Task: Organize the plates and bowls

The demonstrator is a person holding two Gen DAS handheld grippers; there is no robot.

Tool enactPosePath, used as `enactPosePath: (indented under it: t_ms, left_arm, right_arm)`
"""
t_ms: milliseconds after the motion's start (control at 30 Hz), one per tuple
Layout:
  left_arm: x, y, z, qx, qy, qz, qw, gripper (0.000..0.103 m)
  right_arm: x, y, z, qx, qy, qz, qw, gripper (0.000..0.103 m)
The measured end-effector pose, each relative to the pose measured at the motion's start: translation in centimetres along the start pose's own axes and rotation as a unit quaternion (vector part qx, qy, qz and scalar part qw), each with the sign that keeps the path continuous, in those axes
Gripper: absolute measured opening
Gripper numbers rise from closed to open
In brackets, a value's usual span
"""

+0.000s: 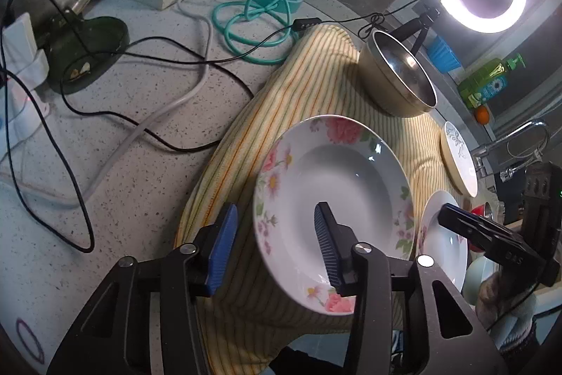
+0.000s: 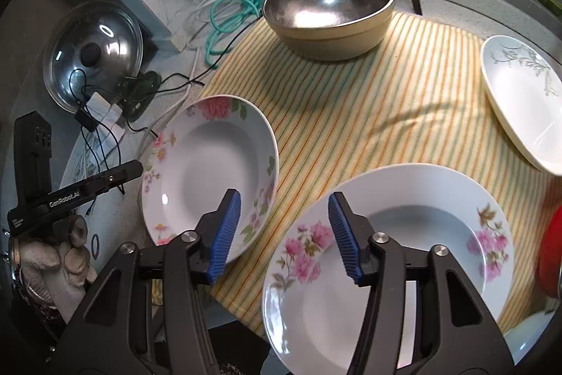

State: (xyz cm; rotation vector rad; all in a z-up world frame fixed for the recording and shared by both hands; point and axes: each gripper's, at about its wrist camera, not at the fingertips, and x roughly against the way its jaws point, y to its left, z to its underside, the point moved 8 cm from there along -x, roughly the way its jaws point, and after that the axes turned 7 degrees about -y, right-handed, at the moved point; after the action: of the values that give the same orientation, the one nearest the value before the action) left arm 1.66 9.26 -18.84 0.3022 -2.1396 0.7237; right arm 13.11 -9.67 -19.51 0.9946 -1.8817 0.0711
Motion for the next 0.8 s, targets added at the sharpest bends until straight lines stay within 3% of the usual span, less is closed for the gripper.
enactPosePath:
  t_ms: [100,267,400,800]
  left_arm:
    - [-0.4,0.4,0.2,0.009,0.009,0.007,0.9999,0.034]
    - [-1.2,0.6,0.5,0.019,0.021,0.017,0.9994,0.029]
    - [-1.6,0.6,0.6,0.024,0.028,0.022,0.9991,0.026]
    - [-2.2,0.6,0.6,0.02,0.035,0.021,0.999,0.019]
  right_arm:
    - [-1.5,-0.3,-0.2,-0.011,0.015,-0.004,1.0,0.04]
    - [-2.6,0.0,-0.7,-0.003,0.024,-0.006,1.0,0.038]
    - [-3.3,0.7,-0.8,0.003,0.032,-0.011,0.999,0.025]
    - [-4.3,1.6,-0.7,0.017,0.043,-0.005,0.999,0.014]
